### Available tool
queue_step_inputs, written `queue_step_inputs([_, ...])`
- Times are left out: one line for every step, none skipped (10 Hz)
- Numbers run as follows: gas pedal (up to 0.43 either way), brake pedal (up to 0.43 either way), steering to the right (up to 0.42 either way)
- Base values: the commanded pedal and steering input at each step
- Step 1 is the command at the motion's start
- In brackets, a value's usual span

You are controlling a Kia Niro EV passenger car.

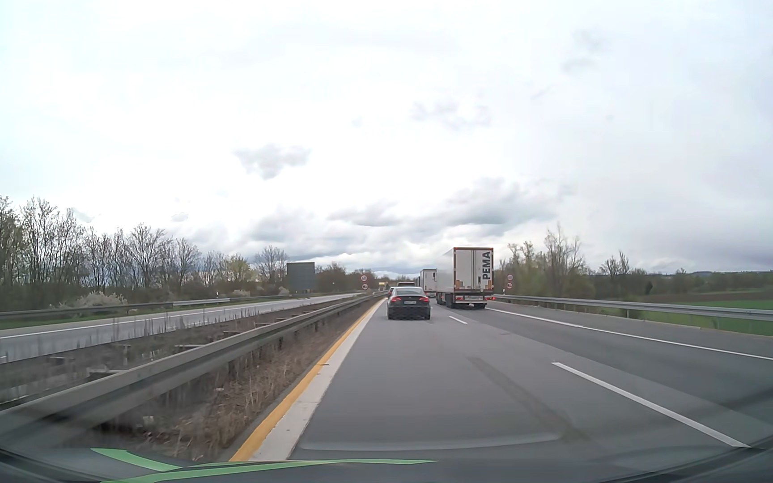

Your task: Follow the waypoints while adhering to traffic rules and regulations

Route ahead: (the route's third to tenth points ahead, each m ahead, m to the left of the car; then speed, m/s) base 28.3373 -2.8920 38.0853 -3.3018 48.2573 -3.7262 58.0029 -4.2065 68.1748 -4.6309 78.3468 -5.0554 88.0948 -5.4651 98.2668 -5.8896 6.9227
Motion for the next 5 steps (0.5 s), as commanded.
queue_step_inputs([0.000,0.000,0.001])
queue_step_inputs([0.000,0.000,0.002])
queue_step_inputs([0.000,0.000,0.002])
queue_step_inputs([0.000,0.000,0.002])
queue_step_inputs([0.000,0.000,0.002])
